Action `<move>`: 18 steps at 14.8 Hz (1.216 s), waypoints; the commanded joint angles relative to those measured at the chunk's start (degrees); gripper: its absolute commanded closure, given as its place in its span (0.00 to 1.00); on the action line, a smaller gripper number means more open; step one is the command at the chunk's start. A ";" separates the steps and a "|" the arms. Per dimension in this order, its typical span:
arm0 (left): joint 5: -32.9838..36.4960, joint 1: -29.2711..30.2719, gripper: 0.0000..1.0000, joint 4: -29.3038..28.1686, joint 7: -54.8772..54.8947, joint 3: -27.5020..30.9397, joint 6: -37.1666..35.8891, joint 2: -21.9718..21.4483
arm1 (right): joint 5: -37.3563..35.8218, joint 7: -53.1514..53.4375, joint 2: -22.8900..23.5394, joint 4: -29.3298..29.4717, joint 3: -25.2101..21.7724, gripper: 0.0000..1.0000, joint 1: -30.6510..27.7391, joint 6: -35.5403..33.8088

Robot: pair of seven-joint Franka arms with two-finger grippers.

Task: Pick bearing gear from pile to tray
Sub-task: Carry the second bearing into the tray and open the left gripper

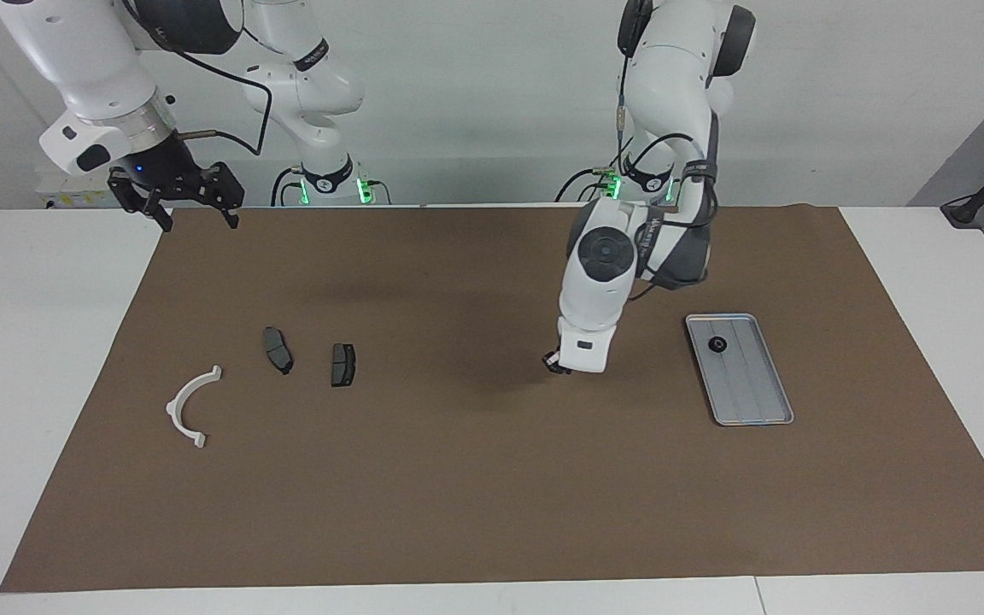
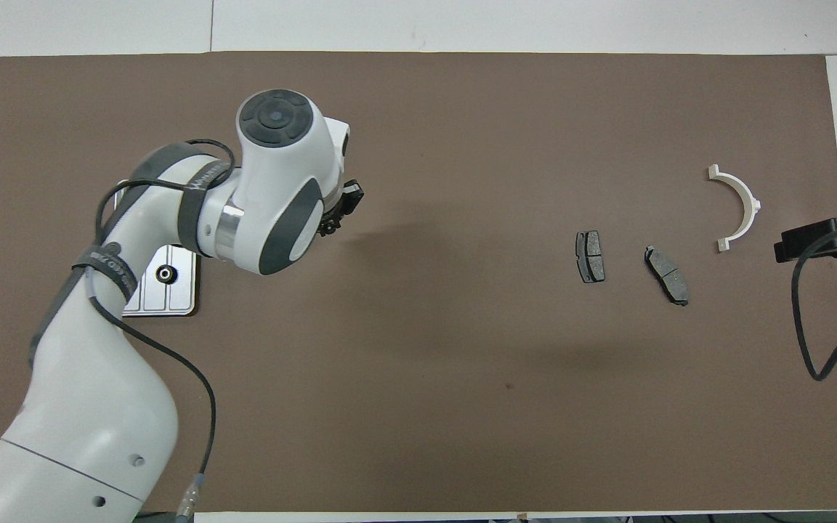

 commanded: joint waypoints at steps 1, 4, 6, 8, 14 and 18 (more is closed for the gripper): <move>-0.05 7.02 1.00 -9.77 12.26 -0.53 0.33 -7.53 | 1.16 0.53 -0.45 -0.99 0.25 0.00 -0.30 1.58; -0.05 12.48 1.00 -11.72 24.14 -0.53 1.73 -8.24 | 0.90 0.09 -0.45 -1.07 0.25 0.00 -0.22 1.58; -0.05 16.00 1.00 -13.29 31.43 -0.53 5.76 -8.24 | 0.20 -0.26 -0.54 -1.07 0.33 0.00 -0.13 1.58; -0.05 18.46 1.00 -16.10 34.90 -0.53 11.82 -8.33 | 0.11 -0.52 -0.54 -1.16 0.34 0.00 -0.13 1.67; 0.04 19.79 1.00 -16.73 37.89 -0.35 15.10 -8.16 | 0.11 -0.35 -0.62 -1.25 0.42 0.00 -0.04 1.76; 0.21 21.46 1.00 -16.38 37.89 -0.18 15.79 -7.98 | 0.11 -0.26 -0.62 -1.25 0.42 0.00 -0.04 1.67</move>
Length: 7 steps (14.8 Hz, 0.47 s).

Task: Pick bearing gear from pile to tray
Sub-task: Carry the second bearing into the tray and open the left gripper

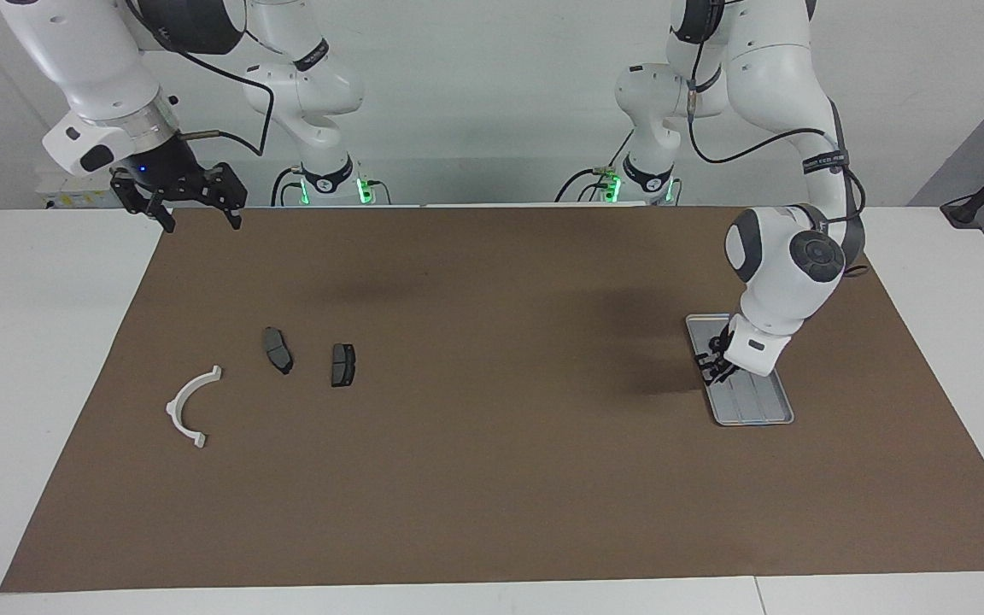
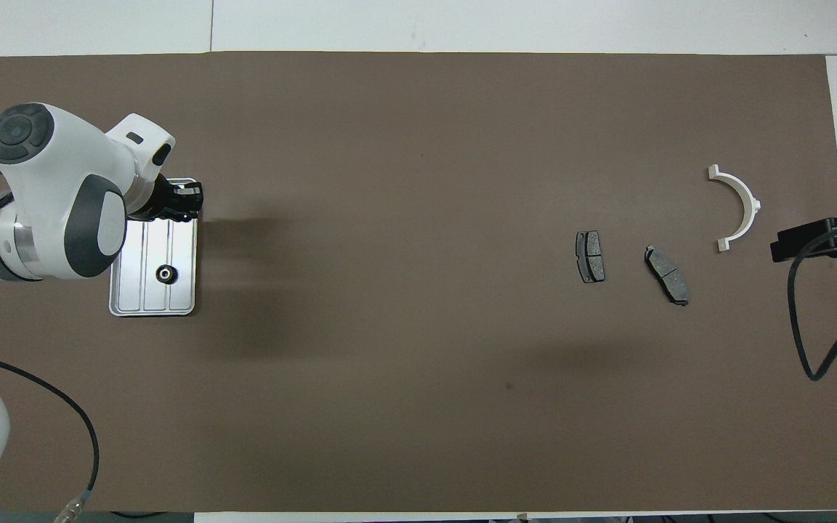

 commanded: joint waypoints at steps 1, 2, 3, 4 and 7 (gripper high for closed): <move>0.31 2.10 1.00 -1.73 1.12 -0.33 2.06 -1.39 | 0.06 -0.25 -0.64 -1.18 0.17 0.00 -0.13 1.50; 0.31 2.19 1.00 -1.73 1.12 -0.33 2.15 -1.22 | 0.06 -0.25 -0.64 -1.18 0.17 0.00 -0.13 1.50; 0.66 2.28 1.00 -1.73 1.12 -0.24 2.06 -1.22 | 0.06 -0.34 -0.64 -1.18 0.17 0.00 -0.13 1.50; 1.45 2.45 1.00 -1.73 1.12 -0.33 2.23 -1.22 | 0.06 -0.42 -0.64 -1.10 0.17 0.00 -0.13 1.50; 1.72 2.89 1.00 -2.26 1.12 -0.33 4.69 -0.25 | 0.14 -0.43 -0.56 -1.10 0.17 0.00 -0.13 1.50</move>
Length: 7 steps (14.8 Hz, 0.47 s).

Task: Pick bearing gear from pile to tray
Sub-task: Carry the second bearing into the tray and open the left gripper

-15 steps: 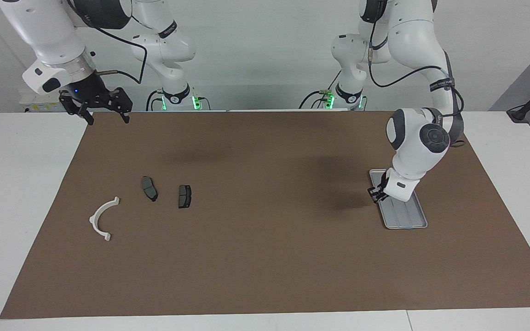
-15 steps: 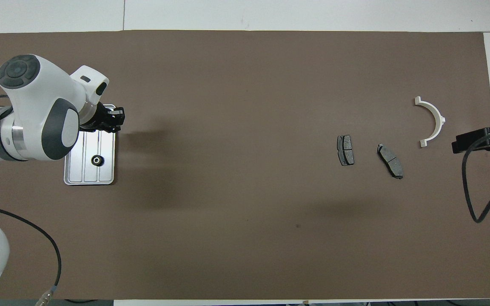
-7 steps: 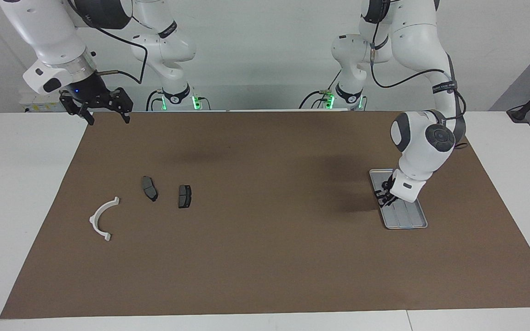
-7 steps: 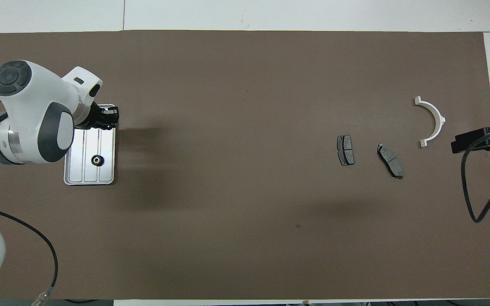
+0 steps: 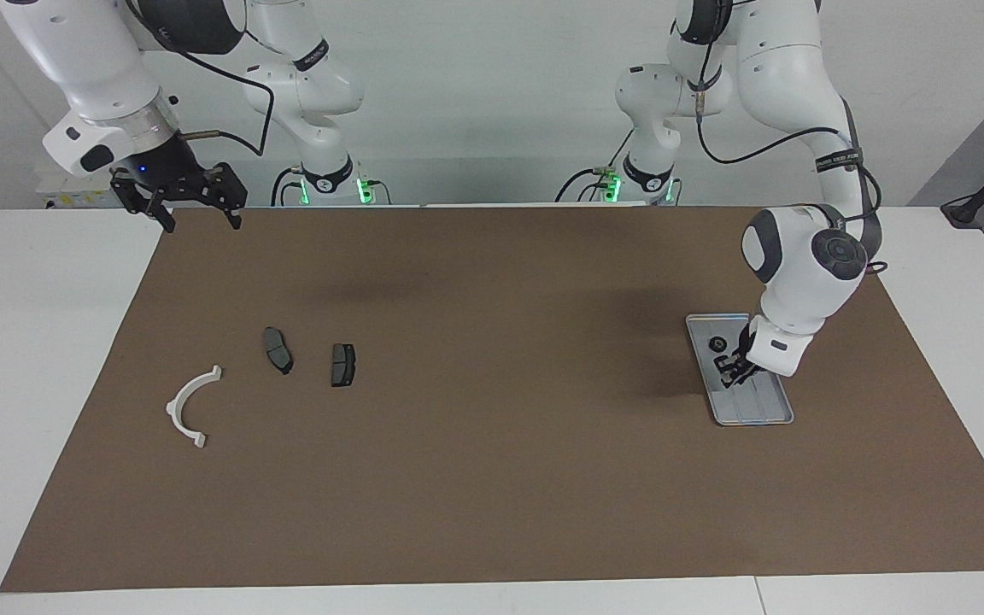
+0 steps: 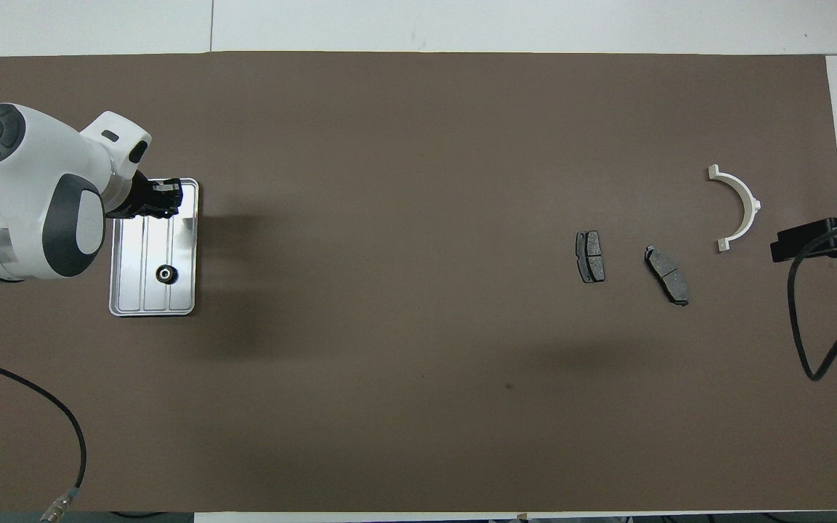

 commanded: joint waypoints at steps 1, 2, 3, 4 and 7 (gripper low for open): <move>0.77 0.88 1.00 -2.37 0.59 -0.34 3.18 -0.03 | 0.14 -0.43 -0.56 -1.09 0.17 0.00 -0.13 1.50; 0.77 0.88 1.00 -2.46 0.59 -0.43 3.53 0.15 | 0.06 -0.43 -0.56 -1.09 0.17 0.00 -0.13 1.50; 0.77 0.88 1.00 -2.63 0.59 -0.43 4.23 0.50 | 0.06 -0.43 -0.56 -1.09 0.17 0.00 -0.13 1.50; 0.77 0.88 1.00 -2.81 0.59 -0.34 4.93 1.20 | 0.06 -0.34 -0.56 -1.09 0.17 0.00 -0.13 1.50; 0.77 1.32 1.00 -3.34 0.59 -0.43 5.90 1.65 | 0.06 -0.34 -0.56 -1.09 0.17 0.00 -0.05 1.50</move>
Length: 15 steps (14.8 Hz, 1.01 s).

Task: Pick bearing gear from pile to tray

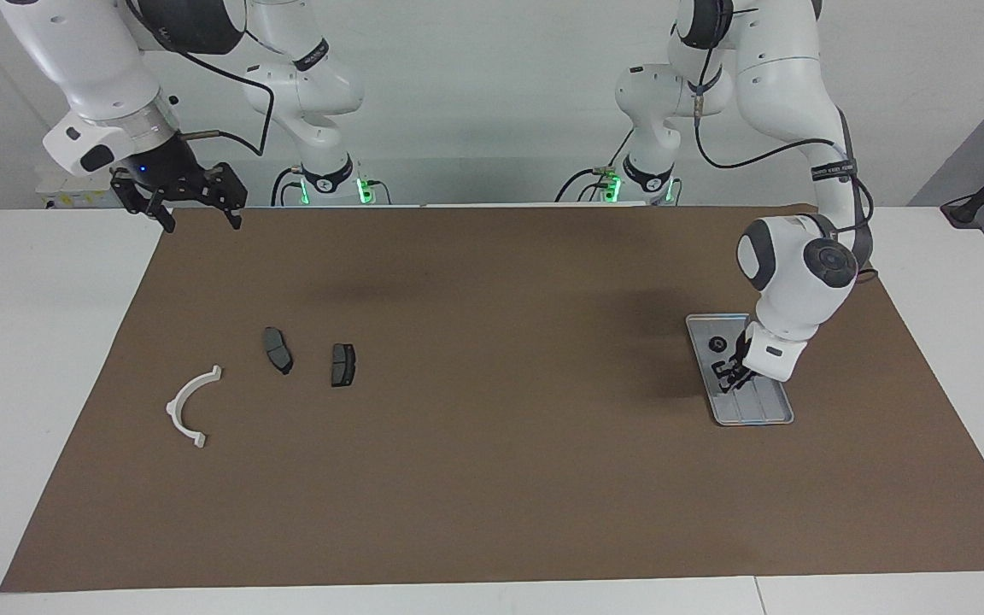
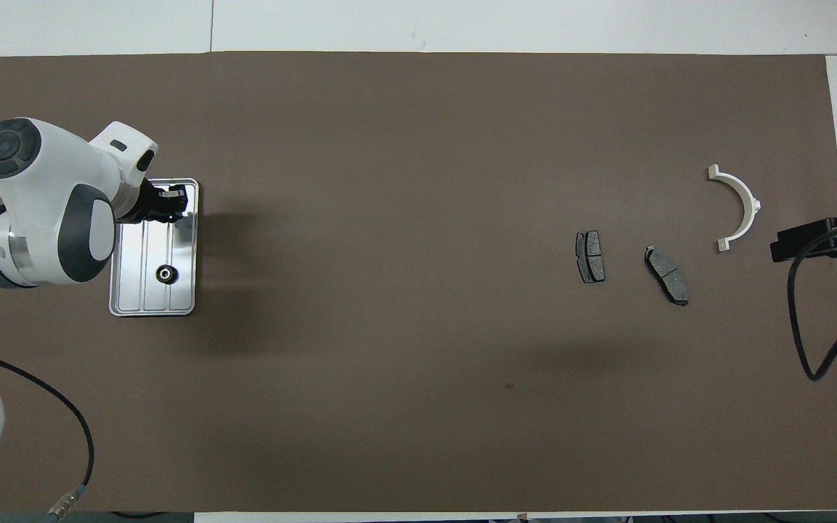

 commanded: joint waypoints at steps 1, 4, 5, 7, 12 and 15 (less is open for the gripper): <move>0.74 0.96 1.00 -1.84 0.59 -0.44 2.76 -0.04 | 0.14 -0.34 -0.56 -1.09 0.16 0.00 -0.05 1.50; 0.74 0.88 1.00 -3.25 0.59 -0.44 4.60 0.14 | 0.14 -0.34 -0.56 -1.09 0.16 0.00 -0.05 1.58; 0.74 0.88 1.00 -3.34 0.59 -0.44 4.61 0.14 | 0.06 -0.34 -0.56 -1.09 0.16 0.00 -0.05 1.50; 0.74 0.88 0.56 -3.25 0.59 -0.44 4.35 0.14 | 0.14 -0.34 -0.56 -1.09 0.16 0.00 -0.05 1.58; 0.74 1.05 0.19 0.25 0.68 -0.35 -0.21 0.14 | 0.06 -0.34 -0.56 -1.09 0.16 0.00 -0.05 1.58; 0.74 2.10 0.19 5.09 0.68 -0.44 -5.66 0.58 | 0.14 -0.34 -0.56 -1.09 0.16 0.00 -0.05 1.50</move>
